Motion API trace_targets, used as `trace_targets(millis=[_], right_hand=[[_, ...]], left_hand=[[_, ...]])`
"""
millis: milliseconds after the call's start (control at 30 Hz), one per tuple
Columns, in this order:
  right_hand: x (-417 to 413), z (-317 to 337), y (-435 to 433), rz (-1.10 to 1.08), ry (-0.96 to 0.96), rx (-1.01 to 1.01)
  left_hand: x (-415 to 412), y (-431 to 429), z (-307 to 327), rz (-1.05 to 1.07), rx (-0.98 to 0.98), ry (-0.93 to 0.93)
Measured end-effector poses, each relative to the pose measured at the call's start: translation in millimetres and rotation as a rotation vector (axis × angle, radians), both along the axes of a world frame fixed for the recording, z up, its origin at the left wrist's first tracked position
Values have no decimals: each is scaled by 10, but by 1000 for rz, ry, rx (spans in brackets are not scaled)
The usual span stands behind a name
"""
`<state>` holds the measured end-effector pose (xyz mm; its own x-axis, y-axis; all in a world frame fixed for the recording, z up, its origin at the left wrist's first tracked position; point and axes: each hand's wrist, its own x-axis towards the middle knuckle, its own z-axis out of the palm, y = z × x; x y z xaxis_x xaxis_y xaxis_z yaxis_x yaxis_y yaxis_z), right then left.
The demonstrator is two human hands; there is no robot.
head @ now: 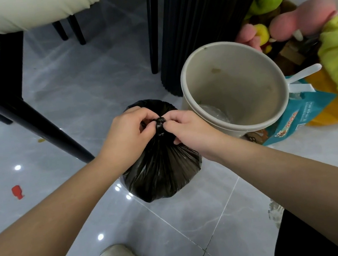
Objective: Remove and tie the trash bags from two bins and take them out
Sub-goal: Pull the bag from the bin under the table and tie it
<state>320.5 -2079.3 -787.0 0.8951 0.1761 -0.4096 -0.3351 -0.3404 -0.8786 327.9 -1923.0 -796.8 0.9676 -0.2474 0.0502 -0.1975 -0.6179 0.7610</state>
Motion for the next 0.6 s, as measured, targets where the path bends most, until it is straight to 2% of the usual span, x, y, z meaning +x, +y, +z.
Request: trace_targets(millis=[233,433,600], right_hand=[[54,-80,-39,-78,-186,-78],[102,-83,-79,-97,-152,-97],[135,-90,-44,-86,-154,-98]], left_hand=[[11,-81,0,33,39,58],[-10,-79,9,-8,-7,159],[57,-82,-34,119,-91,224]])
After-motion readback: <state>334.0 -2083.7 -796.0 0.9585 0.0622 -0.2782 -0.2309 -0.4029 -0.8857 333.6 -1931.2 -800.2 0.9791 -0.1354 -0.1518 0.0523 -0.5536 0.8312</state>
